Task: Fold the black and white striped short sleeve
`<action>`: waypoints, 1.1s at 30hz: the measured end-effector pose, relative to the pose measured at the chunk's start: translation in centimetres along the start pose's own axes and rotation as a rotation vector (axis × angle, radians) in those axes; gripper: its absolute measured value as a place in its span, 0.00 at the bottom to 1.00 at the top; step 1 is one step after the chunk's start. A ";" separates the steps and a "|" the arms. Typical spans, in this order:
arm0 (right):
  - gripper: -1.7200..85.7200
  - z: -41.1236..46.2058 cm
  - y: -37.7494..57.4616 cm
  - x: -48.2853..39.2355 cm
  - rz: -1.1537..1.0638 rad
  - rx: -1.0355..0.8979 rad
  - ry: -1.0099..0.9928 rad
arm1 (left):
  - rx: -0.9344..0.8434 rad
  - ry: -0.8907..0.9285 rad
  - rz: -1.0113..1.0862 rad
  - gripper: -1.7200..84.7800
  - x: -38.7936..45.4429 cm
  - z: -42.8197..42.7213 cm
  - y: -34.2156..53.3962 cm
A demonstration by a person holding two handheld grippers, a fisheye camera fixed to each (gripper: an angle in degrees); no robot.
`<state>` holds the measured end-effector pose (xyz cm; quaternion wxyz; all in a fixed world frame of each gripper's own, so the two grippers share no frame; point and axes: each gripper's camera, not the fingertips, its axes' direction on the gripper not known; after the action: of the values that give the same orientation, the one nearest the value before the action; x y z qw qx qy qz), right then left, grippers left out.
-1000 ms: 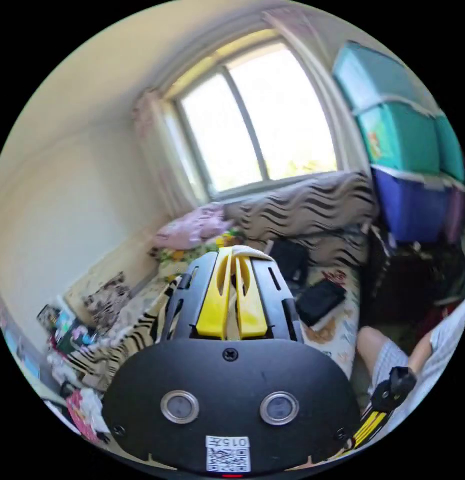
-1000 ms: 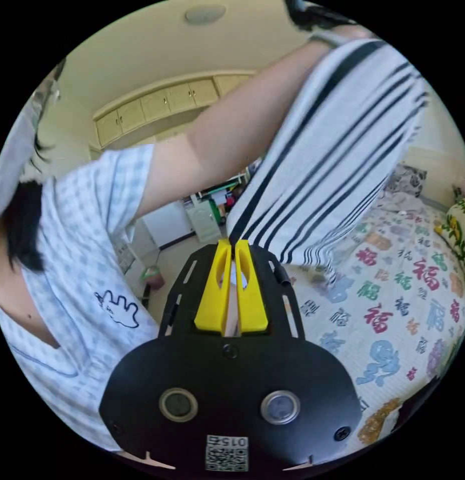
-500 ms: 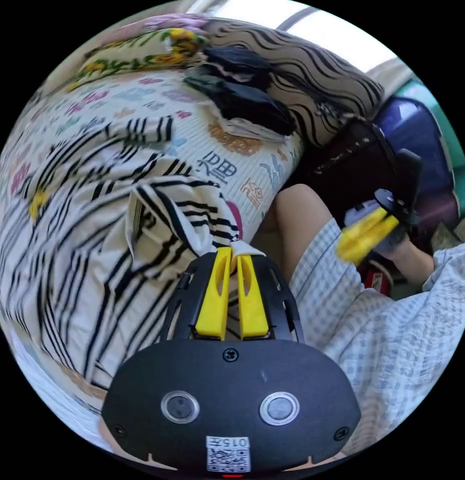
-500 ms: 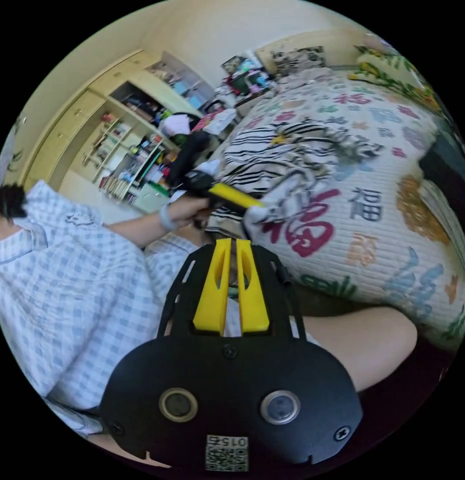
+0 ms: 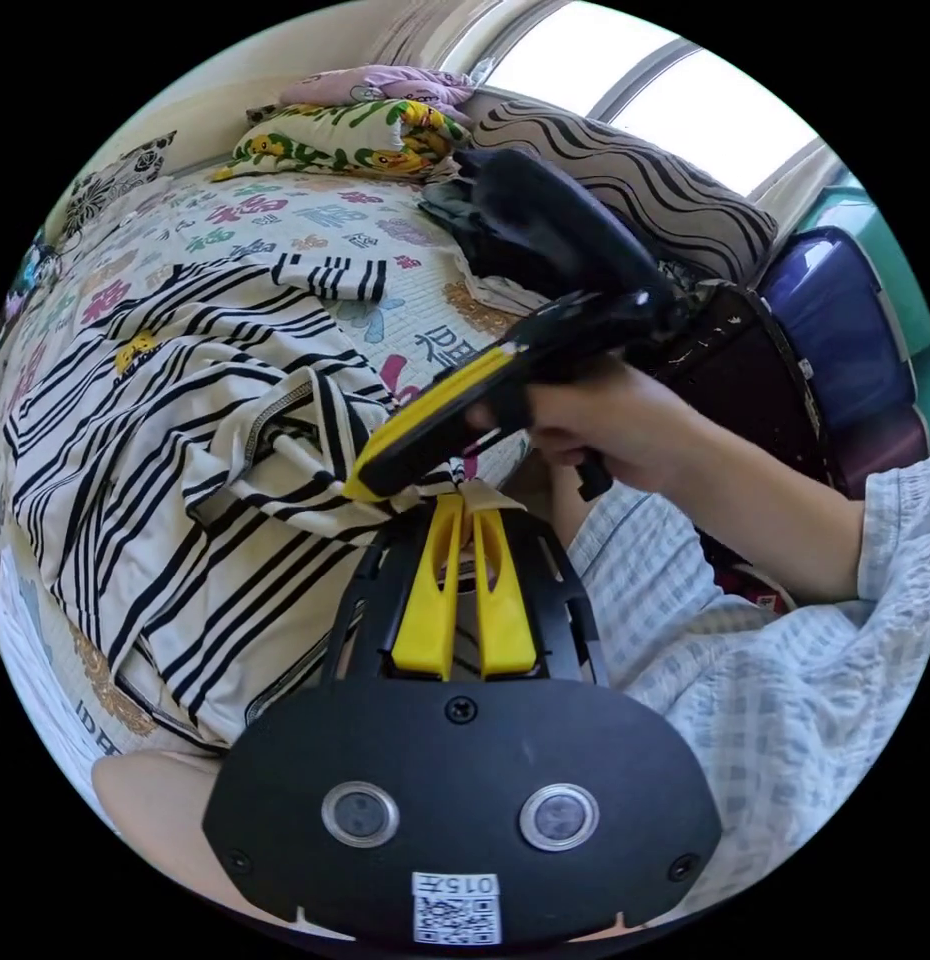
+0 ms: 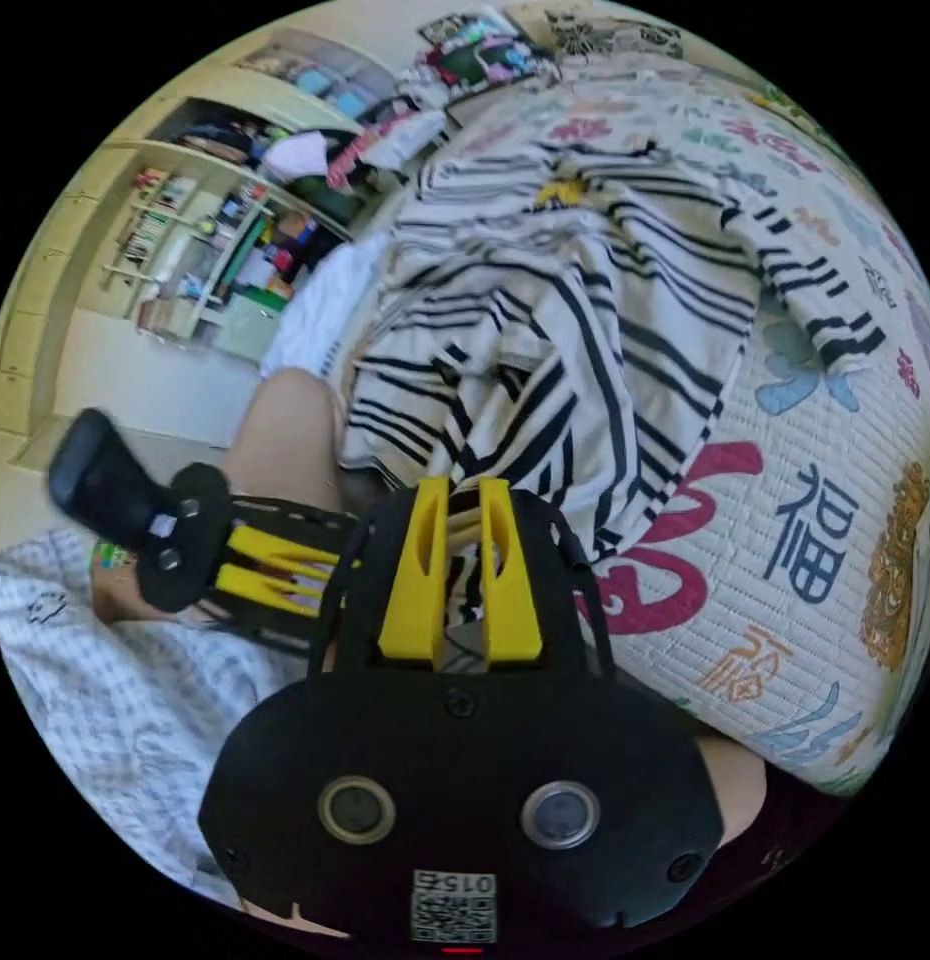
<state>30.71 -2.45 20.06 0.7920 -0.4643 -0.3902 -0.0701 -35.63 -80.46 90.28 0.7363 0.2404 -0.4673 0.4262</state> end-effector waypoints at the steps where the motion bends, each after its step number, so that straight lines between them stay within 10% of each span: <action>1: 0.06 0.6 0.3 0.3 -0.002 -0.031 0.027 | -0.004 -0.012 -0.002 0.01 -0.2 -0.5 0.3; 16: 0.01 -12.2 13.8 4.6 0.126 0.272 0.129 | 0.086 0.065 -0.241 0.06 -12.0 -16.0 6.2; 33: 0.12 -8.6 18.2 3.6 0.217 0.128 0.131 | -0.029 -0.182 -0.625 0.15 -30.0 -28.6 10.7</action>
<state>46.53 1.83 7.81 0.8466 -0.4468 -0.2890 0.0107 -36.94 -65.43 50.15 0.7902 0.3989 -0.4406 0.1495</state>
